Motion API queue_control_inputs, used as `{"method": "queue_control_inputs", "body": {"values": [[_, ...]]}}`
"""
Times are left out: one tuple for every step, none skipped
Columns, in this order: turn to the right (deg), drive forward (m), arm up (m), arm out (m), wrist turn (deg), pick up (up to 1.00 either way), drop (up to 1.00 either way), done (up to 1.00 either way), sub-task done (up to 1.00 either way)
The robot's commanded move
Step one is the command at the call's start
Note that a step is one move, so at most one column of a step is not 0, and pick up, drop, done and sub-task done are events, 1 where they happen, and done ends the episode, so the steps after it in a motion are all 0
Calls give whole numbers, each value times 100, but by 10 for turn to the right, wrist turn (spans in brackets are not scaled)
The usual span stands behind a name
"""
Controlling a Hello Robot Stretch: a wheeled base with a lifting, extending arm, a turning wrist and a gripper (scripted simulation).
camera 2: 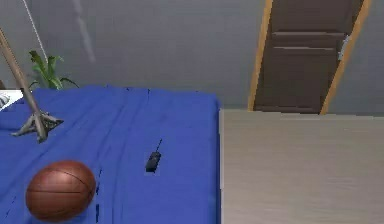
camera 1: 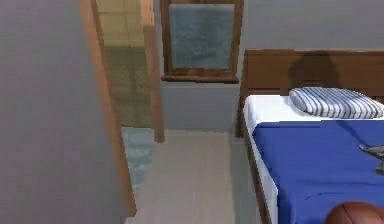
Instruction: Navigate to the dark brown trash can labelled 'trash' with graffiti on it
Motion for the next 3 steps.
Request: {"method": "queue_control_inputs", "body": {"values": [[0, 100, 0, 0, 0, 0, 0, 0, 0], [-30, 0, 0, 0, 0, 0, 0, 0, 0], [0, 20, 0, 0, 0, 0, 0, 0, 0]]}}
